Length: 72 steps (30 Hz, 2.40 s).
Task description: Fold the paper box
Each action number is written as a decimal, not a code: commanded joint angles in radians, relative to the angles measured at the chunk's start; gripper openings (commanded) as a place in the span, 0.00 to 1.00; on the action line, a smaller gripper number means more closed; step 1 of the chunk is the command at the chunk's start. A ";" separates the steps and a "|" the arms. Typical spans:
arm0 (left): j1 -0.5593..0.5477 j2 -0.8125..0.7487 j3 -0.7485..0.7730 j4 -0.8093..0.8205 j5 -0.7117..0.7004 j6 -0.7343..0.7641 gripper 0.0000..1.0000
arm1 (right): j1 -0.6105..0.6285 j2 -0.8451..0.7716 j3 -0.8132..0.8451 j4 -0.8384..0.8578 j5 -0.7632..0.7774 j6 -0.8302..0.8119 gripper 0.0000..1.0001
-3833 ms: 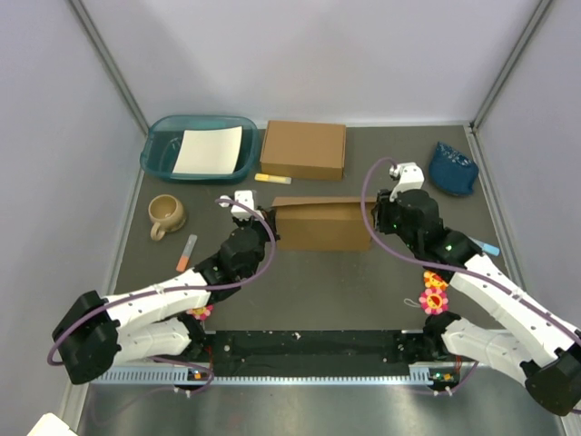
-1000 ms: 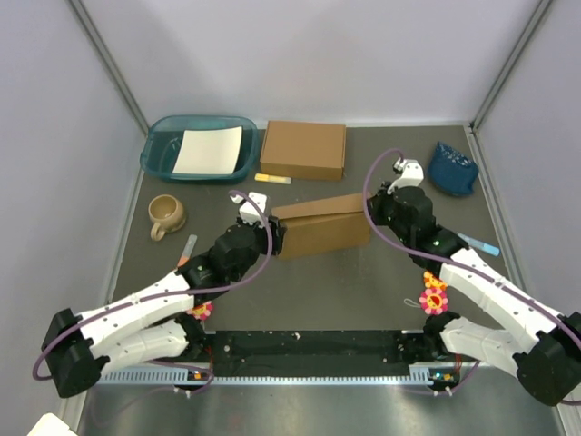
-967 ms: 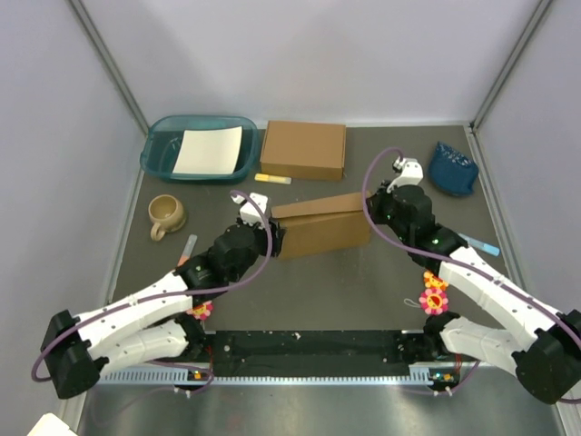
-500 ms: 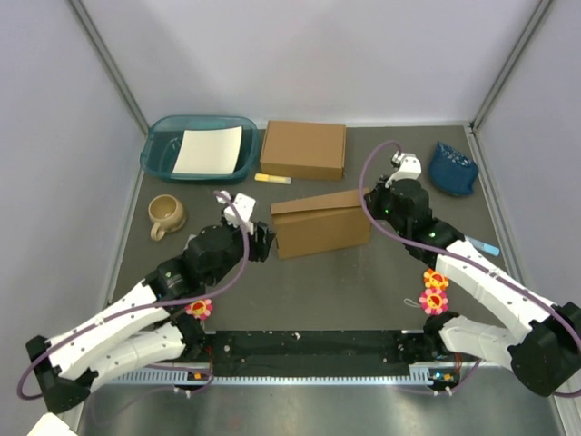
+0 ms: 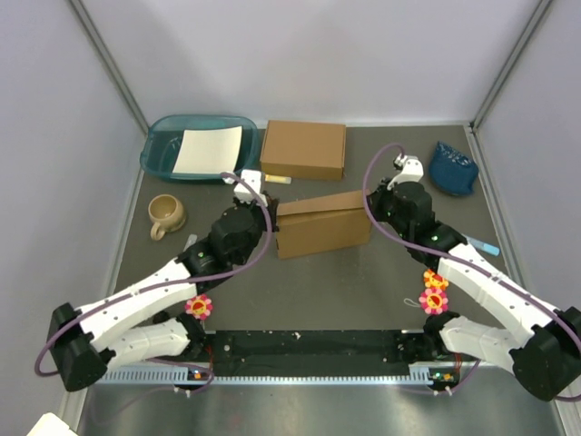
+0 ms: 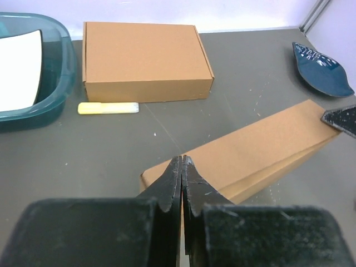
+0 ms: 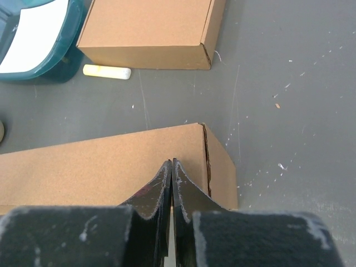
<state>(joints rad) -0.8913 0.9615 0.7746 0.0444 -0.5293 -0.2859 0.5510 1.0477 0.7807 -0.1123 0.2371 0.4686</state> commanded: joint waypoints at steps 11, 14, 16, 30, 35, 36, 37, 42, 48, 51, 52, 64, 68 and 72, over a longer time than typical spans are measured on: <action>0.002 0.184 -0.201 0.202 0.068 -0.264 0.00 | -0.003 0.003 -0.095 -0.152 -0.078 0.010 0.00; 0.002 0.197 -0.277 0.238 0.069 -0.309 0.00 | -0.003 -0.003 -0.103 -0.152 -0.074 0.008 0.00; 0.003 0.174 -0.282 0.253 0.051 -0.308 0.00 | -0.005 -0.005 -0.101 -0.152 -0.079 0.008 0.00; 0.075 -0.043 -0.108 0.193 0.040 -0.193 0.00 | -0.005 0.002 -0.104 -0.139 -0.085 0.016 0.00; 0.072 0.015 -0.239 0.235 0.198 -0.314 0.00 | -0.005 0.006 -0.110 -0.136 -0.090 0.015 0.00; 0.071 0.026 -0.277 0.238 0.231 -0.329 0.00 | -0.005 0.005 -0.112 -0.136 -0.090 0.012 0.00; 0.063 0.046 -0.297 0.247 0.239 -0.352 0.00 | -0.005 0.005 -0.113 -0.136 -0.091 0.013 0.00; 0.060 0.023 -0.377 0.261 0.241 -0.368 0.00 | -0.003 -0.012 -0.130 -0.142 -0.087 0.012 0.00; 0.055 -0.040 -0.359 0.174 0.232 -0.308 0.00 | -0.002 -0.072 -0.161 -0.187 -0.120 0.015 0.00; 0.031 -0.092 -0.411 0.149 0.224 -0.309 0.00 | 0.030 -0.156 -0.210 -0.225 -0.125 0.037 0.00; 0.008 -0.124 -0.423 0.138 0.216 -0.318 0.00 | 0.055 -0.175 -0.219 -0.242 -0.124 0.056 0.00; -0.144 -0.530 -0.433 -0.085 -0.104 -0.284 0.40 | 0.076 -0.477 -0.117 -0.487 -0.050 0.117 0.29; -0.143 -0.523 -0.387 -0.112 -0.159 -0.262 0.47 | 0.076 -0.425 -0.063 -0.495 -0.016 0.096 0.36; -0.143 -0.448 -0.391 -0.146 -0.156 -0.355 0.48 | 0.076 -0.390 -0.109 -0.466 -0.010 0.099 0.41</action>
<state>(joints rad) -1.0348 0.4557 0.3672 -0.0402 -0.6380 -0.5911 0.6212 0.6258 0.6773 -0.5686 0.1940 0.5758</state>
